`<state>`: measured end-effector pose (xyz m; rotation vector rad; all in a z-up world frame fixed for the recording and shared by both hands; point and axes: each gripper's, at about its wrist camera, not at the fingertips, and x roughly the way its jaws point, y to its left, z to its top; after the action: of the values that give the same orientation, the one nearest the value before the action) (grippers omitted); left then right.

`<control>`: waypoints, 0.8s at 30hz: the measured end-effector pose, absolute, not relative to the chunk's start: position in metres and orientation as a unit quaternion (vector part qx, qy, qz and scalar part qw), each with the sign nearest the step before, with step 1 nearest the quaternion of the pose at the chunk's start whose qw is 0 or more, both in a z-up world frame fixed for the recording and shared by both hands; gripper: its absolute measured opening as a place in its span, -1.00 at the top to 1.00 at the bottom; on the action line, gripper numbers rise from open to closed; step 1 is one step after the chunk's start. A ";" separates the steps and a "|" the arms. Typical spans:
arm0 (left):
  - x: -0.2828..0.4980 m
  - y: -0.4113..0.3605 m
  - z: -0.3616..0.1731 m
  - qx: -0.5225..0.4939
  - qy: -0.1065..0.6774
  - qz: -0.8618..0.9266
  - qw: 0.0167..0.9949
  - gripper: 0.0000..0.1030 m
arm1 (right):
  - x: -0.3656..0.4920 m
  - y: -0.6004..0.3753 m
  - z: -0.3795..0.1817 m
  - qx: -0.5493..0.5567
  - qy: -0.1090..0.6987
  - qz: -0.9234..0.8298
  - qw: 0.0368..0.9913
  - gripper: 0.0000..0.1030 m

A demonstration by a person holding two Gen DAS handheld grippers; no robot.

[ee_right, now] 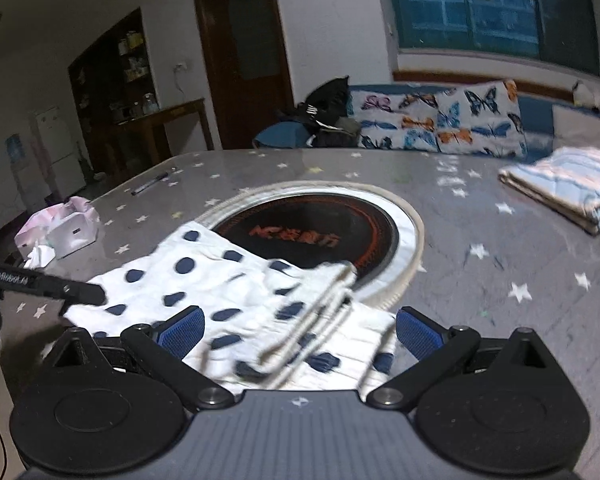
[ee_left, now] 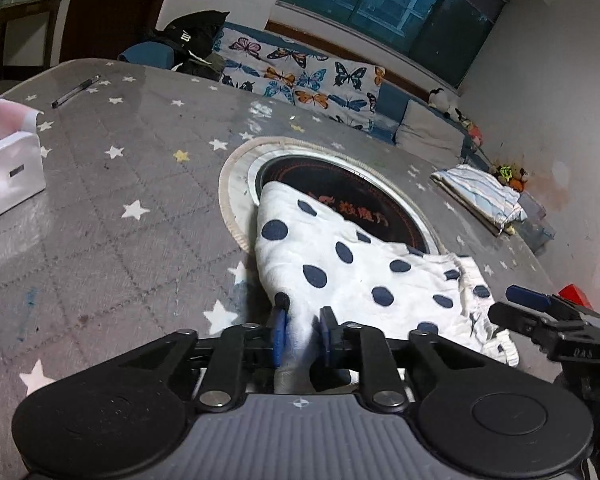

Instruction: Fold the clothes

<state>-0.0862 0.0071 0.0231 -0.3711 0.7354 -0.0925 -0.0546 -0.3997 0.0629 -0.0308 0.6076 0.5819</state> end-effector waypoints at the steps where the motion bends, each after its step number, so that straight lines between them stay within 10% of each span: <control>1: -0.087 0.008 0.023 -0.181 0.357 -0.044 0.916 0.26 | -0.054 -0.397 0.064 -0.020 0.294 0.282 0.913 -0.99; 24: -0.078 0.012 0.010 -0.187 0.385 -0.060 0.902 0.14 | -0.053 -0.431 0.037 0.077 0.389 0.238 0.887 -0.86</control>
<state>-0.0778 0.0121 0.0101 -0.3860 0.7954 -0.1231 -0.0529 -0.4308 0.0375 0.1601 0.8087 0.4945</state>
